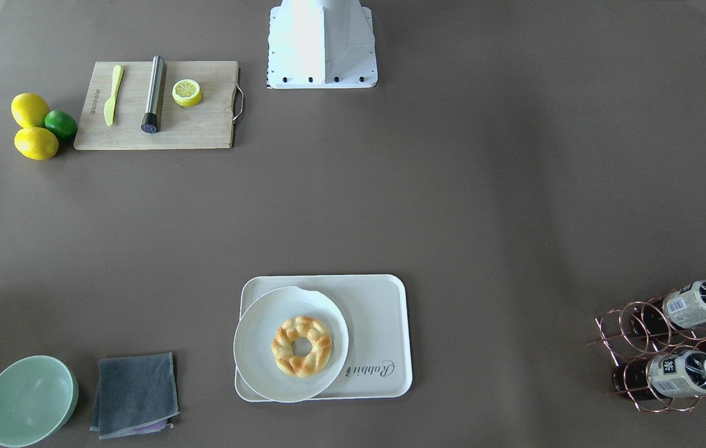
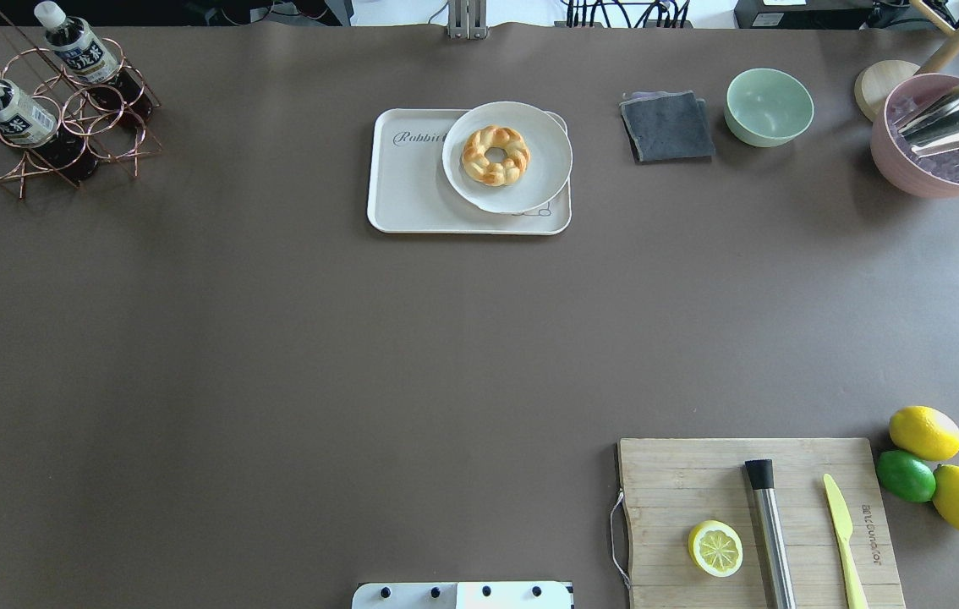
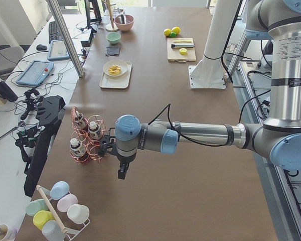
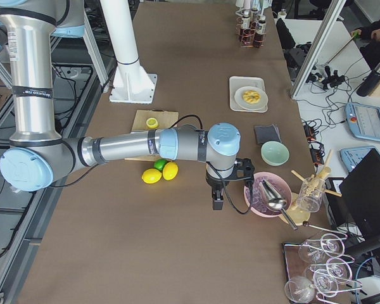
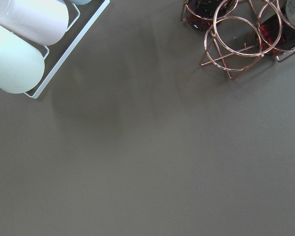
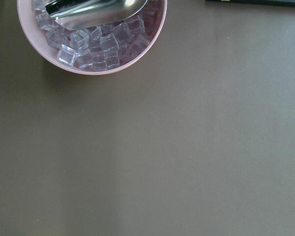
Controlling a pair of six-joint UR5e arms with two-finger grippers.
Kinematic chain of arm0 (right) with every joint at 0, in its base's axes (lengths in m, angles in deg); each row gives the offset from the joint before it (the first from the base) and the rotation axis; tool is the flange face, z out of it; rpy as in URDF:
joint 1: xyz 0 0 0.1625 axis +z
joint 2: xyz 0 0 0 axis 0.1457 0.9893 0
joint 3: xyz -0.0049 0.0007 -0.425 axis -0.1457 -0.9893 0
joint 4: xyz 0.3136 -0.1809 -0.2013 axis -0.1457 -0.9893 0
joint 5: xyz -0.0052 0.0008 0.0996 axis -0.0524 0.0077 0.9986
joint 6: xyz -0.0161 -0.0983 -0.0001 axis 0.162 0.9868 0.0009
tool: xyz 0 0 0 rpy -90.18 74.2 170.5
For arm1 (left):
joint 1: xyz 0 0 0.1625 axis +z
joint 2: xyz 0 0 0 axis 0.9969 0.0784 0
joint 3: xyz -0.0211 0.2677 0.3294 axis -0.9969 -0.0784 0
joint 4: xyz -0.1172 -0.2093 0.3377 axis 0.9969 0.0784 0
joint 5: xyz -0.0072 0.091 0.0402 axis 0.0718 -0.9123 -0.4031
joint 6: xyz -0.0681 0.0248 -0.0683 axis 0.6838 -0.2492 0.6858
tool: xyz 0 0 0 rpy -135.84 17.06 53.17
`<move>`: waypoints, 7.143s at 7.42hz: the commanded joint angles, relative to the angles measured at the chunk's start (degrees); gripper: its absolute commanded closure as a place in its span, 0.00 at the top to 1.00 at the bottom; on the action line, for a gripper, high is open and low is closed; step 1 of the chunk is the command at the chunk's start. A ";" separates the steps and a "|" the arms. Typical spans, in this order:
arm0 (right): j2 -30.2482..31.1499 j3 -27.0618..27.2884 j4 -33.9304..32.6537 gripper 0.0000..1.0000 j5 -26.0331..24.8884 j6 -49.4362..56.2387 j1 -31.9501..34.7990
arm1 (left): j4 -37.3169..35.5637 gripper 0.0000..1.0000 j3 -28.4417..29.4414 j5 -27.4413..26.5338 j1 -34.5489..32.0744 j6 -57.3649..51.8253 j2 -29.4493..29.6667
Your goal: Place tea on tray
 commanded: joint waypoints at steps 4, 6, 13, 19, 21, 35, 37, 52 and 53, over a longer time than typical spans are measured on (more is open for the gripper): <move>0.09 0.04 0.08 1.00 0.62 0.80 0.00 | 0.09 0.98 0.00 0.00 0.04 -0.05 0.09; 0.44 0.04 0.17 1.00 0.44 0.89 0.00 | 0.09 0.98 0.00 0.08 0.04 -0.05 0.00; 0.09 0.13 0.08 1.00 0.62 0.72 0.00 | 0.00 0.98 0.26 0.08 -0.04 -0.05 -0.35; 0.35 0.57 0.08 1.00 0.62 0.37 0.00 | 0.35 0.98 -0.52 0.08 0.04 0.47 -0.35; 0.44 0.66 0.08 1.00 0.62 0.19 0.00 | 0.35 0.98 -5.25 -0.53 2.31 1.00 0.26; 1.67 0.13 0.00 1.00 0.35 0.01 0.00 | 47.33 0.98 6.64 -27.78 22.46 48.54 9.05; 1.67 0.22 0.08 1.00 0.35 0.01 0.00 | 52.20 0.98 8.70 -29.88 22.63 50.39 9.05; 2.20 0.48 0.08 1.00 1.06 0.01 0.00 | 50.28 0.00 11.25 -33.05 25.27 49.62 12.66; 2.20 0.40 0.08 1.00 1.06 0.01 0.00 | 49.92 0.00 11.16 -32.01 25.10 48.91 12.66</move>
